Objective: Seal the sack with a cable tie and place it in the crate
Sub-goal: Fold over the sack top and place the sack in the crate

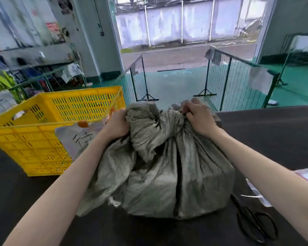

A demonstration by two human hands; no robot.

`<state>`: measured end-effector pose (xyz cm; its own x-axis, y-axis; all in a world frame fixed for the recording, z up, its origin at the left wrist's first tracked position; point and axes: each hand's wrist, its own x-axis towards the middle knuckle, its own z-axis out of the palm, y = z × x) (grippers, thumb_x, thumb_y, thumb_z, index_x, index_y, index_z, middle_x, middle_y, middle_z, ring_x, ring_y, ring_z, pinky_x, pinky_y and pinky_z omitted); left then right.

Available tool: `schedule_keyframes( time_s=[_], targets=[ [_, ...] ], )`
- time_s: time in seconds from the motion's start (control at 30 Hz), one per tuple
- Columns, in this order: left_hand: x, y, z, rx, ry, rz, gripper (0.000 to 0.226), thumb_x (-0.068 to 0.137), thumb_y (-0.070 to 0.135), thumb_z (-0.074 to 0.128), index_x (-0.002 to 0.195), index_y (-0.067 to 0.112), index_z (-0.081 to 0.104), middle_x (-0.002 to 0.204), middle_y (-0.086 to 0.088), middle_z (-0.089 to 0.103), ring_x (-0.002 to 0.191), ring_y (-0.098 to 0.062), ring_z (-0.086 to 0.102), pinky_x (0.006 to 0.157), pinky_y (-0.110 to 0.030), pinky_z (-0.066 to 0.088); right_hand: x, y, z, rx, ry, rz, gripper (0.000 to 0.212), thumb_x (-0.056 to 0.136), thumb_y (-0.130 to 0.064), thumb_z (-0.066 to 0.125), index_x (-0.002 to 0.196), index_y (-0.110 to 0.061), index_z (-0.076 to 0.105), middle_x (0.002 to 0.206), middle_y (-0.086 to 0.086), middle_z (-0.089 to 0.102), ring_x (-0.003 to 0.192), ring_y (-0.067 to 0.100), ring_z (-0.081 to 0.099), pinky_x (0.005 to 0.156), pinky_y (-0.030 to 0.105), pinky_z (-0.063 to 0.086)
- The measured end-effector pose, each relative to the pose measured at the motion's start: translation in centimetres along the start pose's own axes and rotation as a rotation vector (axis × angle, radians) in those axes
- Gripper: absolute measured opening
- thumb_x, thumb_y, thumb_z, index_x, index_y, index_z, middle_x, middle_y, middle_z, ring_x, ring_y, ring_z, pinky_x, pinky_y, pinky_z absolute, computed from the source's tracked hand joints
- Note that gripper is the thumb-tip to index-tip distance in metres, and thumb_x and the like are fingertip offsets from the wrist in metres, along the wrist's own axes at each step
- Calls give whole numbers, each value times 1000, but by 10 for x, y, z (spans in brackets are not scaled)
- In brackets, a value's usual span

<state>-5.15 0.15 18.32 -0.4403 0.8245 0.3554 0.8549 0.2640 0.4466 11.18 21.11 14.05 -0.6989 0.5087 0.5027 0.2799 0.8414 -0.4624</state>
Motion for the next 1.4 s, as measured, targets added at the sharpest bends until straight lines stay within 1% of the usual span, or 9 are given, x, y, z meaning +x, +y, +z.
schedule_keyframes(
  time_s=[0.17,0.4,0.53,0.63,0.73,0.87,1.1,1.23,1.4],
  targets=[
    [-17,-7,9,-11,-388,-255,77,75,52,46,131,-1,45,140,-17,44,114,-13,38,102,-27,31,-4,7,-7,-63,-1,-2,17,83,-1,52,99,-5,58,104,15,55,93,30,53,75,34,39],
    [-34,-13,30,0,-656,-203,35,90,17,61,122,3,53,115,2,48,107,-7,40,85,-12,32,-28,10,-10,-232,-170,-77,32,99,-25,37,124,-12,52,128,8,54,123,29,44,104,44,30],
    [-47,-13,43,-7,-591,-154,54,79,33,61,117,-4,57,119,-10,56,100,-9,40,80,-15,32,-55,13,-7,-292,-79,-8,42,96,-43,25,133,-35,42,143,-4,42,139,22,22,111,47,9],
    [-53,-15,49,19,-461,-105,39,87,12,63,116,-12,56,124,-26,56,98,-12,36,85,-27,36,-73,9,-7,-210,-38,66,46,93,-45,28,136,-35,39,148,-3,34,141,23,14,112,49,6],
    [-62,-13,51,0,-374,-17,45,83,14,63,109,-22,56,119,-35,56,101,-18,46,91,-39,33,-92,4,-7,-153,103,98,44,91,-39,47,133,-24,44,144,4,36,137,26,19,110,50,16],
    [-69,-29,52,-82,-210,39,60,71,34,55,83,-23,62,90,-38,64,89,-21,45,77,-47,34,-117,2,0,-102,235,229,50,82,-30,66,126,-15,48,133,12,38,122,31,31,101,50,31],
    [-72,-38,57,-33,-152,-7,36,73,18,58,76,-17,64,81,-31,67,82,-18,47,68,-51,48,-126,7,14,61,43,360,68,80,-36,70,132,-8,37,129,13,47,120,32,45,98,50,41],
    [-70,-32,60,-23,-114,-35,9,80,-8,64,80,-16,66,88,-32,67,83,-29,59,74,-44,47,-116,7,14,53,57,356,53,82,-27,70,121,-8,42,120,14,53,108,33,53,85,45,46],
    [-77,-40,73,-111,20,-42,26,71,12,54,63,-11,62,67,-28,64,67,-37,62,60,-44,48,-112,5,17,-34,34,316,21,88,-20,59,89,-10,40,100,15,55,88,39,56,64,38,36]
  ],
)
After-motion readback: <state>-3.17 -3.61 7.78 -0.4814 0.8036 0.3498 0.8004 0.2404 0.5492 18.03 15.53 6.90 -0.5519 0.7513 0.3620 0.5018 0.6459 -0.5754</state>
